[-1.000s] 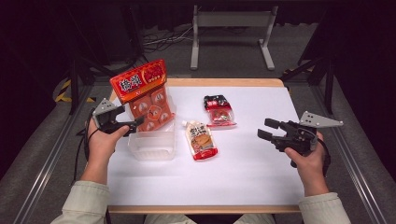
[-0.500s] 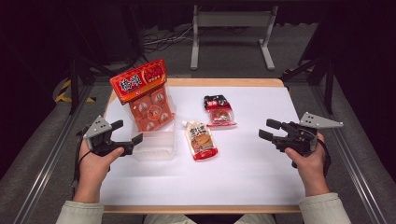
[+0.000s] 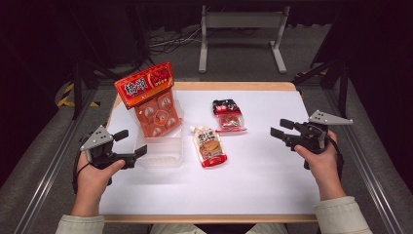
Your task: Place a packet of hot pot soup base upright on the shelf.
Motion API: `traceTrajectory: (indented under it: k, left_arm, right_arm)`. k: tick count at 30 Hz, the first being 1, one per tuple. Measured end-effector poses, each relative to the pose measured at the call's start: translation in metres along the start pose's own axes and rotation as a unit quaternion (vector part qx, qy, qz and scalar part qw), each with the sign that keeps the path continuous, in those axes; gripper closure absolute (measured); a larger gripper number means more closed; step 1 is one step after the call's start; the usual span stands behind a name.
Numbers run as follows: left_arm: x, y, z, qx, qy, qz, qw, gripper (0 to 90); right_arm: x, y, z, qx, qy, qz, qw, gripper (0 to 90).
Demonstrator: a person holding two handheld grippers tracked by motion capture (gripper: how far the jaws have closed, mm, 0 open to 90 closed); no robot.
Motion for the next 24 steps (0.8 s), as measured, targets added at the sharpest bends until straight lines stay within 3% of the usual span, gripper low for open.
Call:
traceTrajectory:
  k: [3, 5, 7, 11, 14, 19, 22, 24]
  left_arm:
    - [-0.002, -0.002, 0.000, 0.000, -0.004, 0.003, 1.0000, 8.8]
    - [-0.004, -0.002, 0.002, 0.001, -0.005, 0.007, 1.0000, 8.8]
    - [-0.005, -0.002, 0.003, 0.003, -0.004, 0.009, 0.9999, 8.8]
    - [-0.008, 0.000, 0.007, 0.000, 0.010, -0.008, 0.9999, 9.3]
    - [-0.008, -0.001, 0.010, 0.001, 0.004, -0.001, 1.0000, 9.3]
    - [-0.007, -0.003, 0.014, 0.001, -0.002, -0.007, 1.0000, 9.8]
    - [-0.005, -0.003, 0.017, 0.007, 0.002, -0.010, 0.9999, 9.8]
    - [-0.004, -0.007, 0.019, 0.004, 0.016, -0.020, 0.9997, 9.7]
  right_arm:
    - [-0.006, 0.013, -0.010, 0.023, -0.018, -0.002, 0.9996, 38.3]
    - [-0.007, 0.022, -0.013, 0.034, -0.011, -0.008, 0.9993, 38.3]
    - [-0.008, 0.033, -0.015, 0.039, -0.004, -0.013, 0.9992, 37.6]
    - [-0.011, 0.049, -0.018, 0.040, 0.000, -0.010, 0.9992, 38.4]
    - [-0.014, 0.066, -0.024, 0.039, -0.001, -0.014, 0.9991, 38.7]
    - [-0.018, 0.095, -0.028, 0.059, -0.022, -0.001, 0.9980, 40.2]
    - [-0.020, 0.103, -0.029, 0.057, -0.027, 0.003, 0.9980, 40.9]
    - [-0.022, 0.112, -0.031, 0.060, -0.027, 0.010, 0.9978, 42.0]
Point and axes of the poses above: each handheld gripper's, and its own axes: y roughly forward along the jaws, z roughly out of its underside, x roughly to its left, the point moved 2 cm from there along y, roughly forward along the jaws, and after that the axes turned 5 degrees about -x, right-handed, at the moved point
